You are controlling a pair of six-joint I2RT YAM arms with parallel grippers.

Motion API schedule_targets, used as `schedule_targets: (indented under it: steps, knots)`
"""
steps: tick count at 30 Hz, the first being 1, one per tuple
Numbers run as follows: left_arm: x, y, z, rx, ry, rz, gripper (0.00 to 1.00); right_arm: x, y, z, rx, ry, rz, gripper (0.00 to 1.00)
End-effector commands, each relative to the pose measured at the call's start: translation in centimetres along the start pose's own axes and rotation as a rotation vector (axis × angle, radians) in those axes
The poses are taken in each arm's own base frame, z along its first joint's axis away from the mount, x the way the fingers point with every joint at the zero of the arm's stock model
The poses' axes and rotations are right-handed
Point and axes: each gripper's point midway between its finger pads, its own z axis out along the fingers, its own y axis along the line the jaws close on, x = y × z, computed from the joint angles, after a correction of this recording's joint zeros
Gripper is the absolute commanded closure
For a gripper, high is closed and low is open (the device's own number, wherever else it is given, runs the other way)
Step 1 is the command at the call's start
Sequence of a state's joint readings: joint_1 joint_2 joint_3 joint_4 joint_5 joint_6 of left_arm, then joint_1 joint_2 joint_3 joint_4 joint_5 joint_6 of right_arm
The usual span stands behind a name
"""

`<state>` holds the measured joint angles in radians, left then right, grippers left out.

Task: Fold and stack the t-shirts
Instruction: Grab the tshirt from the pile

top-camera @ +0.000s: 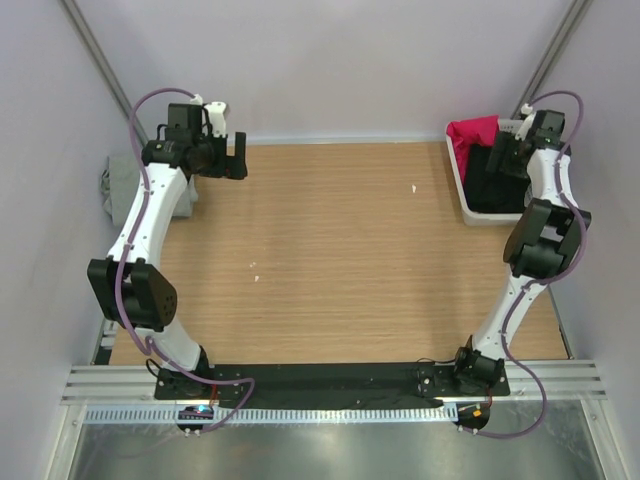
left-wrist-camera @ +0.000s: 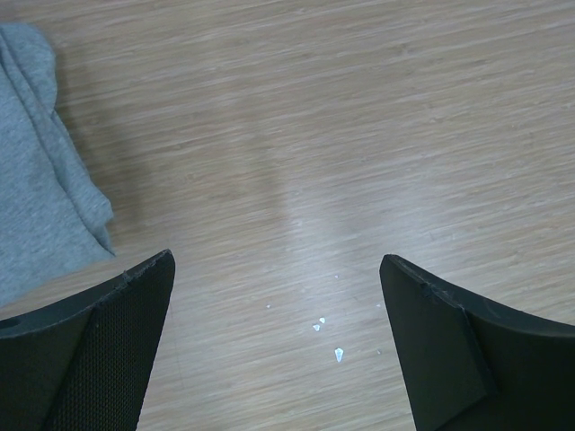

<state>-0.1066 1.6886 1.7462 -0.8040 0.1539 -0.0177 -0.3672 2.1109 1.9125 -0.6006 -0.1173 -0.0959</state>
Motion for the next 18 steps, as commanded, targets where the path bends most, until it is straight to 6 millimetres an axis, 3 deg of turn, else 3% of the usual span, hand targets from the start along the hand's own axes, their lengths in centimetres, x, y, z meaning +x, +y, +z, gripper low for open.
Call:
schedule_targets:
  steps: [1,7,12,14,17,18]
  knots:
    - [-1.4,-0.4,-1.2,0.007,-0.058,0.020,0.04,0.4,1.3,1.2,-0.064,0.012,-0.022,0.14]
    - [-1.4,-0.3,-1.1,0.004,-0.052,0.024,0.04,1.4,0.7,3.5,-0.047,0.035,-0.040,0.16]
    - [-1.4,-0.3,-1.0,-0.004,-0.053,0.027,0.04,1.1,0.0,3.6,-0.012,0.023,-0.048,0.29]
    - [-1.3,-0.2,-0.8,-0.008,-0.048,0.027,0.04,0.8,-0.3,3.7,0.005,0.009,-0.041,0.41]
    - [-1.4,-0.6,-0.7,-0.003,-0.047,0.033,0.04,0.5,-0.4,3.5,0.012,0.002,-0.042,0.70]
    - [-1.4,-0.6,-0.6,-0.002,-0.046,0.033,0.04,0.2,-0.4,3.2,0.017,-0.007,-0.041,0.88]
